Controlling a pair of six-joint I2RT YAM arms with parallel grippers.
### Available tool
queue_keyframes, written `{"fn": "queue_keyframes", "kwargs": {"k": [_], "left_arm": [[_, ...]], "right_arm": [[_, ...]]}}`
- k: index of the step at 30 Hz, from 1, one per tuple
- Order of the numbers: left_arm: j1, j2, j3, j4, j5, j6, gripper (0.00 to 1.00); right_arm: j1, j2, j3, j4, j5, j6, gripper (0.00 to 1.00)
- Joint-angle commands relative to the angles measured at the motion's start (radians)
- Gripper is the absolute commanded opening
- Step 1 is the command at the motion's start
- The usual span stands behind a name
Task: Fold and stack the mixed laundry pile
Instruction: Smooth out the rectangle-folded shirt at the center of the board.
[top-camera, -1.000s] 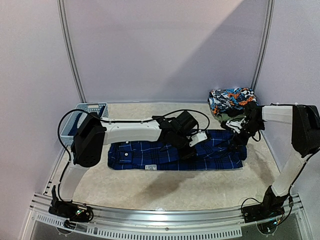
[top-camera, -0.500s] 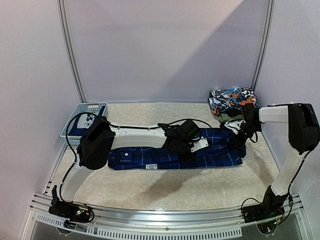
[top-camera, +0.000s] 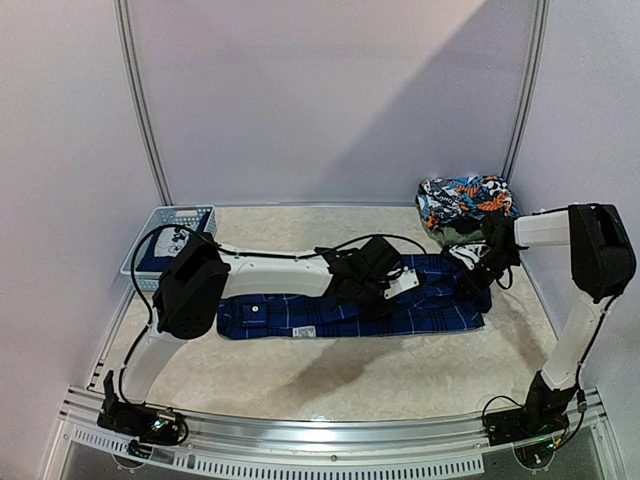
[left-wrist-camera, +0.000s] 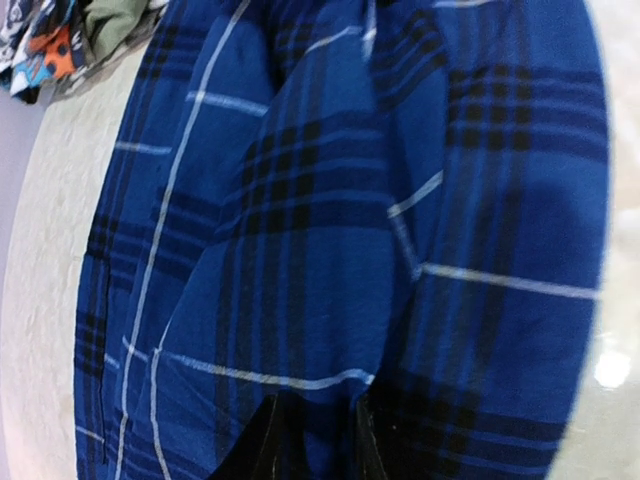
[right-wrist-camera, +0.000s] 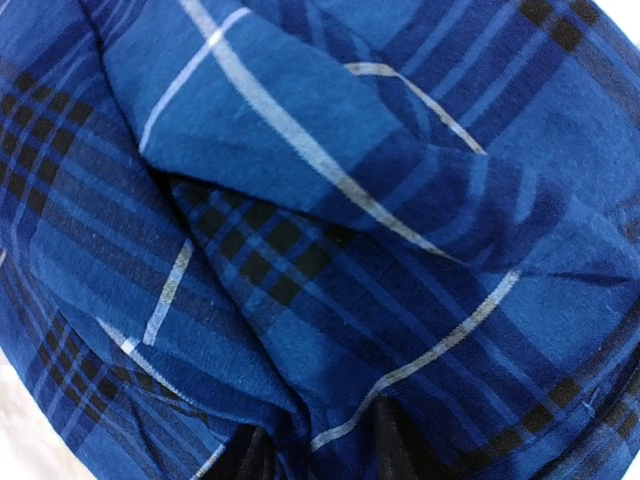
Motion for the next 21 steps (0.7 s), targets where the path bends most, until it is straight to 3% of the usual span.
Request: {"fn": "queue_keyframes", "kwargs": {"k": [1, 6, 13, 15, 18, 21], "left_arm": [[-0.007, 0.022, 0.041, -0.101, 0.150, -0.002, 0.28], [-0.005, -0.001, 0.015, -0.133, 0.198, -0.040, 0.39], [0.028, -0.118, -0.002, -0.020, 0.285, -0.160, 0.49], [0.043, -0.159, -0.047, 0.057, 0.304, -0.239, 0.50], [0.087, -0.202, -0.130, 0.159, 0.322, -0.433, 0.50], [0.150, -0.266, -0.332, 0.347, 0.356, -0.712, 0.47]], "right_arm": [[-0.006, -0.010, -0.014, -0.001, 0.056, 0.031, 0.41], [-0.006, -0.143, -0.009, -0.067, 0.017, -0.003, 0.58], [0.008, -0.234, 0.099, -0.178, -0.284, 0.047, 0.65], [0.022, -0.186, 0.142, -0.192, -0.408, 0.080, 0.64], [0.052, -0.045, 0.235, -0.224, -0.611, 0.159, 0.52], [0.084, 0.101, 0.311, -0.231, -0.781, 0.232, 0.41]]}}
